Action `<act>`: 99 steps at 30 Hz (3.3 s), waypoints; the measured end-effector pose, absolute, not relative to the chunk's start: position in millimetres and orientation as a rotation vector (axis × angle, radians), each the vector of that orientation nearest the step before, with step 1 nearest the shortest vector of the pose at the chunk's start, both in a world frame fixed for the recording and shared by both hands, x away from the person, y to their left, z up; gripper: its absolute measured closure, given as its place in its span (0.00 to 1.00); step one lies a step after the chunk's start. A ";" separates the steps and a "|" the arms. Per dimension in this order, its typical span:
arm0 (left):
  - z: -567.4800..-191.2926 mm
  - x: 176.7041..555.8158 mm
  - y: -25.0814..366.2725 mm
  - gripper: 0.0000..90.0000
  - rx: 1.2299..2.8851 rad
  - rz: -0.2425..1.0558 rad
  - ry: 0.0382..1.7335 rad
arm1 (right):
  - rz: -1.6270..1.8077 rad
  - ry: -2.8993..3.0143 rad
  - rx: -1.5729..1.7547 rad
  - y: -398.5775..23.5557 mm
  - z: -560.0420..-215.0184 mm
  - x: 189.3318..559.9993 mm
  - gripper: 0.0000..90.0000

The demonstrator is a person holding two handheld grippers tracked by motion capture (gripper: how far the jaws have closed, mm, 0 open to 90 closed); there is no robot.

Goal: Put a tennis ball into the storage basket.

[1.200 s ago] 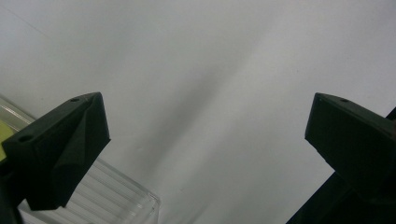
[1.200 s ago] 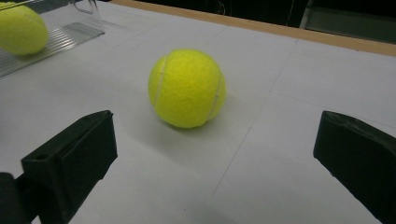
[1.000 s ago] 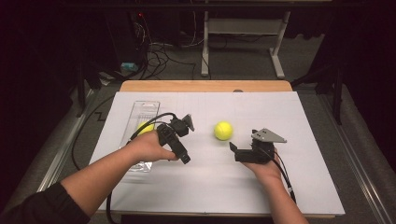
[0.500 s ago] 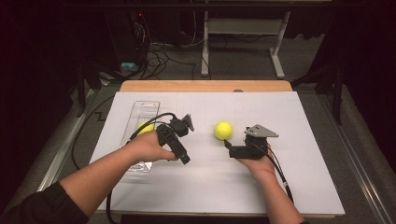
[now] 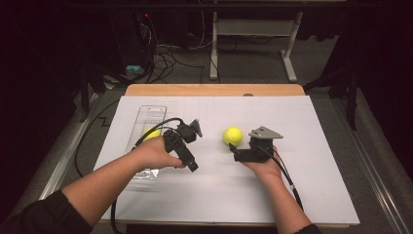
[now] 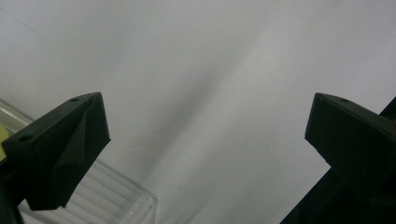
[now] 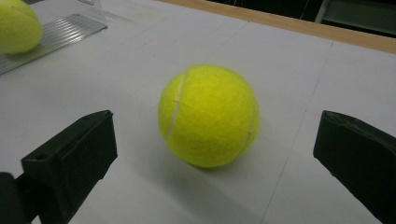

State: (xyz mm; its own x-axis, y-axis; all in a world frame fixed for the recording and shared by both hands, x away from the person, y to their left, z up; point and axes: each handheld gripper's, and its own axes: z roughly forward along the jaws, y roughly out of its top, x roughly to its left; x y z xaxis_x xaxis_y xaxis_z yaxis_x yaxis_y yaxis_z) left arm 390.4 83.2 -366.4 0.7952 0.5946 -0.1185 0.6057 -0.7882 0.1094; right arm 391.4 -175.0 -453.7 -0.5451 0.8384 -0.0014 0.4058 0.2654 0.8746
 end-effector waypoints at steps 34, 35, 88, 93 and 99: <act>-369.0 390.9 81.3 0.01 2.847 -0.128 0.943 | 1.128 2.146 1.207 -149.8 -468.6 428.9 0.14; -369.0 390.9 81.3 0.01 2.847 -0.129 0.943 | 1.125 2.148 1.207 -149.3 -468.4 429.1 0.15; -371.7 390.1 76.9 0.01 2.857 -0.142 0.938 | 1.174 2.135 1.138 -173.9 -452.3 375.4 0.30; -371.1 389.9 77.8 0.01 2.852 -0.143 0.941 | 1.181 2.126 1.144 -182.3 -454.4 364.6 0.30; -370.9 390.1 78.4 0.01 2.853 -0.141 0.943 | 1.199 2.111 1.145 -192.2 -455.3 349.8 0.30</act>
State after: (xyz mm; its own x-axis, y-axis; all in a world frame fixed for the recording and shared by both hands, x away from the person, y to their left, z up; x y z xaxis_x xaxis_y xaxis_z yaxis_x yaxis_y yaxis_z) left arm 390.1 78.4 -370.9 0.8000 0.5856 -0.1305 0.5981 -0.7955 0.0971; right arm 349.8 -192.2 -455.3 -0.5521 0.8337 0.0142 0.4390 0.2762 0.8550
